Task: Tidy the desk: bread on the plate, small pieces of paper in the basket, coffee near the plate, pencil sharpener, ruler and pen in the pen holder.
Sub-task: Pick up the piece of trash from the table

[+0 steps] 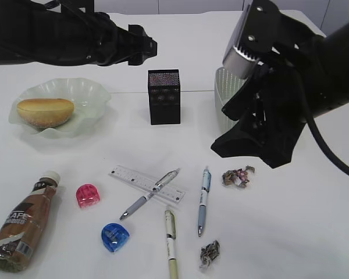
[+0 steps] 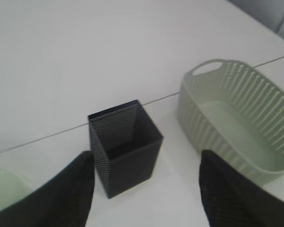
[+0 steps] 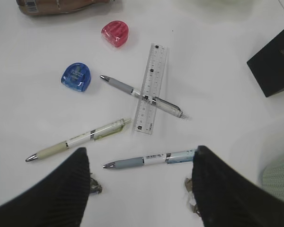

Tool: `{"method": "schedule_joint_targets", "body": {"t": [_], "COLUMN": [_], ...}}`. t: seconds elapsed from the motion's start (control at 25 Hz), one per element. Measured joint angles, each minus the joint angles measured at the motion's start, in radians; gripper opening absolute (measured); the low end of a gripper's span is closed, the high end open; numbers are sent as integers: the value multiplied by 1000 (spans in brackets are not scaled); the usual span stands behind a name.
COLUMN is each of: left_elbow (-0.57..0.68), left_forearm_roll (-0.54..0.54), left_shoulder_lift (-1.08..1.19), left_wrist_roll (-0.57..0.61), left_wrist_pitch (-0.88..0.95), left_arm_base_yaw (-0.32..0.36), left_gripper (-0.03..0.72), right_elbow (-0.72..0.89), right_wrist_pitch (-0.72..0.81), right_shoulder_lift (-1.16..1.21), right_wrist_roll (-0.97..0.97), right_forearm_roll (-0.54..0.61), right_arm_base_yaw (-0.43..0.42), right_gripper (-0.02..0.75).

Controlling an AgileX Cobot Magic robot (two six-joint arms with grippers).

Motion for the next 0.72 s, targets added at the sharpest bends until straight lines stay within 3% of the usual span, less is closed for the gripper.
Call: {"method": "schedule_joint_targets", "body": {"t": [0.2, 0.44, 0.56, 0.72], "left_elbow": [0, 14, 35, 42], "left_forearm_roll": [5, 26, 130, 376], "left_shoulder_lift": [2, 2, 2, 2], "left_wrist_roll": [-186, -358, -476, -642], "left_wrist_pitch": [94, 344, 432, 507], "left_arm_base_yaw": [0, 0, 0, 0], "left_gripper": [507, 502, 501, 501], "right_elbow": [0, 0, 0, 0], "right_wrist_pitch": [0, -4, -5, -7], "right_shoulder_lift": [9, 9, 9, 9], "right_wrist_roll": [2, 2, 2, 2], "right_forearm_roll": [0, 0, 0, 0], "right_arm_base_yaw": [0, 0, 0, 0], "right_gripper": [496, 496, 496, 496]}}
